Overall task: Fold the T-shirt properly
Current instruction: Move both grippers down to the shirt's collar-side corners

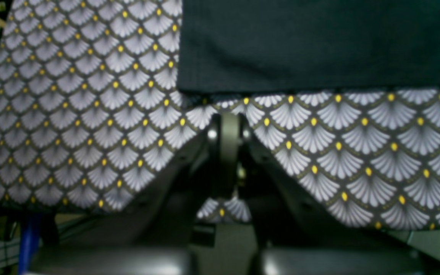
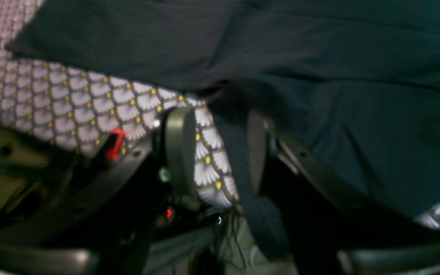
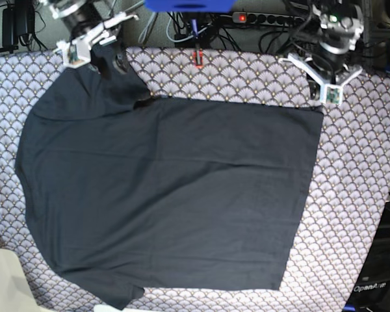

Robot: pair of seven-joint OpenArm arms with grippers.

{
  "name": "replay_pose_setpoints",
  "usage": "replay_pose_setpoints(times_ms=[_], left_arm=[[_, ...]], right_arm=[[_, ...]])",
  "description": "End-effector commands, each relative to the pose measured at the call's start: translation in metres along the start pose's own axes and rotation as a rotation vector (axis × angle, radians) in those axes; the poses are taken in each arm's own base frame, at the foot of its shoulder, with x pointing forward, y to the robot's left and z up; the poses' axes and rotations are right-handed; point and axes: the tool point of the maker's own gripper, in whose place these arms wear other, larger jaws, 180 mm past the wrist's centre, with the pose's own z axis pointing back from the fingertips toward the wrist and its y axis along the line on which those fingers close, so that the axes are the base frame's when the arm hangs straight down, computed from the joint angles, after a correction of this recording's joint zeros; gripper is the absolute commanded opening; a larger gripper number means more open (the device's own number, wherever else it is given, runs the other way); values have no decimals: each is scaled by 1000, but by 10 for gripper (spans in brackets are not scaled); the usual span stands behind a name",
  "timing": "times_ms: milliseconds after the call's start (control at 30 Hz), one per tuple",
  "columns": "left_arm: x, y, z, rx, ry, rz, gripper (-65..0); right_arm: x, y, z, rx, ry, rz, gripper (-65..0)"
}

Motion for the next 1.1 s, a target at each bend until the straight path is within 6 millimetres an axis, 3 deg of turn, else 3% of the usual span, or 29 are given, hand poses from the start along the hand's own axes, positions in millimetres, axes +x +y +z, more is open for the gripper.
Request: replay_pose_setpoints(times_ms=[0, 233, 500, 733, 933, 1067], left_arm=[[8, 5, 2, 10, -28, -8, -650], [18, 9, -2, 17, -45, -16, -650], [31, 11, -7, 24, -76, -18, -649], [37, 12, -8, 24, -92, -13, -409], [38, 12, -17, 22, -91, -1, -407], [21, 16, -34, 2, -42, 0, -407]], right_arm=[[14, 0, 2, 20, -48, 3, -405], [19, -42, 0, -55, 17, 54, -406], [28, -56, -2, -94, 2, 64, -403], [29, -57, -3, -94, -1, 68, -348], [29, -63, -9, -97, 17, 76, -348], [21, -70, -12, -98, 56, 83, -348]])
